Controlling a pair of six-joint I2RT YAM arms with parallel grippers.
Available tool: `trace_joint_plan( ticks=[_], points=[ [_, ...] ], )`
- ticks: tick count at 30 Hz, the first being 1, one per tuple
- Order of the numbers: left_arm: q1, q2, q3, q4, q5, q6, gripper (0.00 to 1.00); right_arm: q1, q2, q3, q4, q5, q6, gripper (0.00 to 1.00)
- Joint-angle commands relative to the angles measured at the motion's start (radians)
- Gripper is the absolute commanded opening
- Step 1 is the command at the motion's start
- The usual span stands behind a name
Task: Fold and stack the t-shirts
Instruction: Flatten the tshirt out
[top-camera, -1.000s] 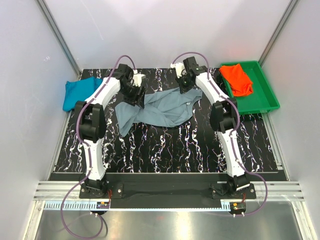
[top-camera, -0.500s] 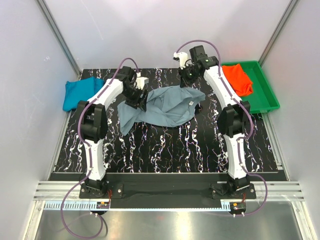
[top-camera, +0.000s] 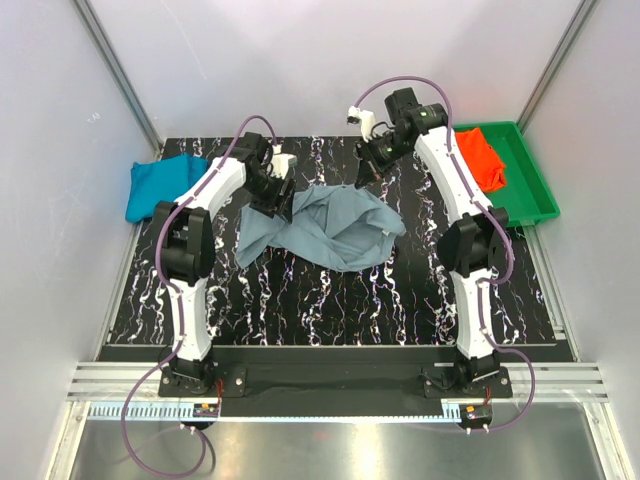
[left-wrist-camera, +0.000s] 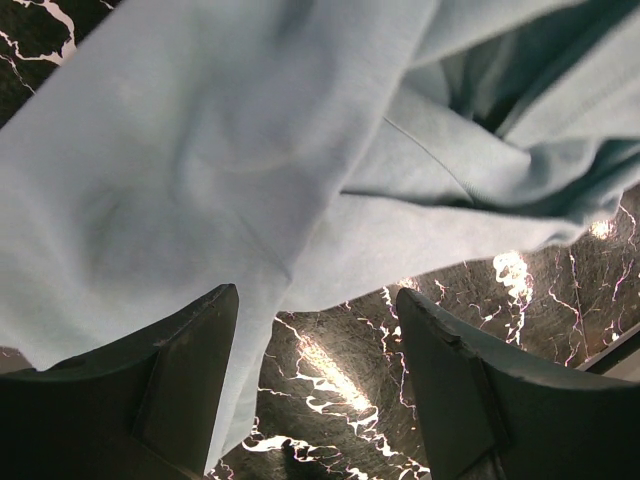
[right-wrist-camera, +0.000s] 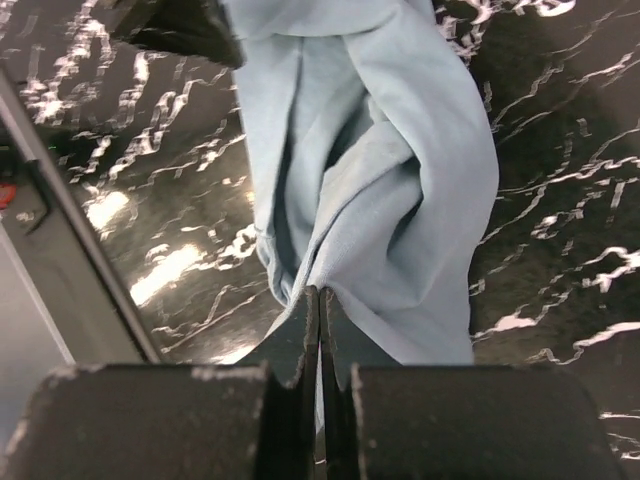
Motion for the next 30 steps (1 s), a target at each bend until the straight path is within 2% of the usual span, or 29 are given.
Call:
trace_joint_plan(
  ticks=[1,3,5,6,8,9,10,13,16,17,18,21,25,30],
  points=[
    [0.005,-0.025,0.038,0.001,0.009,-0.005,0.7,-0.047,-0.071,0.008,-0.094,-0.072,-0.001,0.0],
    [0.005,-0.025,0.038,-0.004,0.009,-0.005,0.7,-0.113,0.006,0.041,-0.048,-0.054,0.024,0.0],
    [0.005,-0.028,0.033,-0.007,0.009,-0.002,0.7,-0.152,0.141,0.191,0.007,0.0,0.082,0.0],
    [0.005,-0.028,0.03,-0.009,0.009,-0.001,0.7,-0.156,0.184,0.272,0.039,0.031,0.113,0.06],
    [0.005,-0.028,0.032,-0.012,0.003,-0.001,0.7,-0.16,0.263,0.296,0.159,0.155,0.197,0.08],
    [0.005,-0.028,0.033,-0.012,0.002,-0.001,0.7,-0.16,0.271,0.273,0.2,0.189,0.223,0.15],
    [0.005,-0.028,0.036,-0.013,-0.001,0.002,0.7,-0.158,0.271,0.256,0.236,0.245,0.275,0.51],
    [0.003,-0.037,0.035,-0.016,-0.011,0.007,0.71,-0.15,0.255,0.225,0.264,0.256,0.268,0.81],
    [0.002,-0.048,0.025,-0.012,-0.014,0.006,0.71,-0.143,0.19,0.112,0.264,0.241,0.202,0.82],
    [-0.001,-0.051,0.019,-0.012,-0.015,0.007,0.71,-0.138,0.118,0.054,0.309,0.236,0.182,0.81],
    [0.0,-0.054,0.018,-0.009,-0.017,0.006,0.72,-0.135,0.075,-0.08,0.342,0.23,0.161,0.8],
    [-0.001,-0.058,0.01,-0.006,-0.02,0.007,0.72,-0.101,-0.051,-0.26,0.416,0.183,0.066,0.74],
    [-0.003,-0.062,0.009,-0.006,-0.021,0.009,0.72,-0.051,-0.073,-0.308,0.336,0.126,-0.008,0.63],
    [-0.003,-0.069,0.013,-0.007,-0.023,0.004,0.72,0.035,-0.056,-0.354,0.371,0.222,-0.045,0.62]
  ],
)
